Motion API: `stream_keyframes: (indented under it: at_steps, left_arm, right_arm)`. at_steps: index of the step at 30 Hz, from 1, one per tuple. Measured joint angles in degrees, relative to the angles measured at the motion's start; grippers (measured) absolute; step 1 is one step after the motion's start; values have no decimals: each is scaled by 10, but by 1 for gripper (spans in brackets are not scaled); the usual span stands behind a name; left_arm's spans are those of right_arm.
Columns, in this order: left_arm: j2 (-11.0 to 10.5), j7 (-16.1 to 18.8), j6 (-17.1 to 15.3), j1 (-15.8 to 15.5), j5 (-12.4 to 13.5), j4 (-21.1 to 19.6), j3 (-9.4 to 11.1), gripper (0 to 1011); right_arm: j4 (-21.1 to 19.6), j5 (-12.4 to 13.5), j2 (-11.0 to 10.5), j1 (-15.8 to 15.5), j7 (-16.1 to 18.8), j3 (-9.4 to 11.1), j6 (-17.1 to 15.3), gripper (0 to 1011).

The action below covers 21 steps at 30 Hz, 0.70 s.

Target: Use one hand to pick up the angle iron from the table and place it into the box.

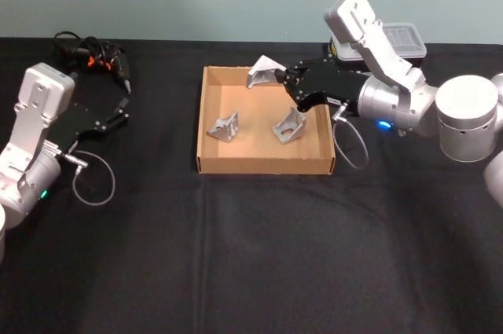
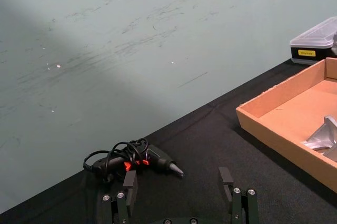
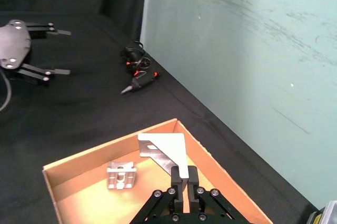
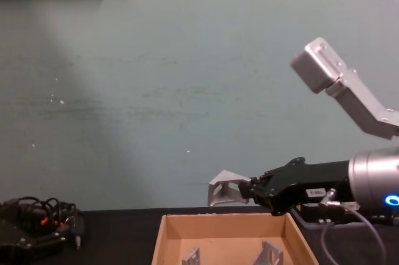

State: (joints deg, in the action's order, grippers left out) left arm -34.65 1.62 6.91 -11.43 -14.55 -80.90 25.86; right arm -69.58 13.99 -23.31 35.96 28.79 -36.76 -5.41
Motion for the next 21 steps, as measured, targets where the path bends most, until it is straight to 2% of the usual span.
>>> stream_keyframes:
  at_steps: [11,21]
  left_arm:
    - [0,0,0,0,0,0,0,1000]
    - [0,0,0,0,0,0,0,1000]
  right_arm:
    - [71,-27,44,23,-7,0,5,57]
    - [116,-44,68,36,-6,2,9,57]
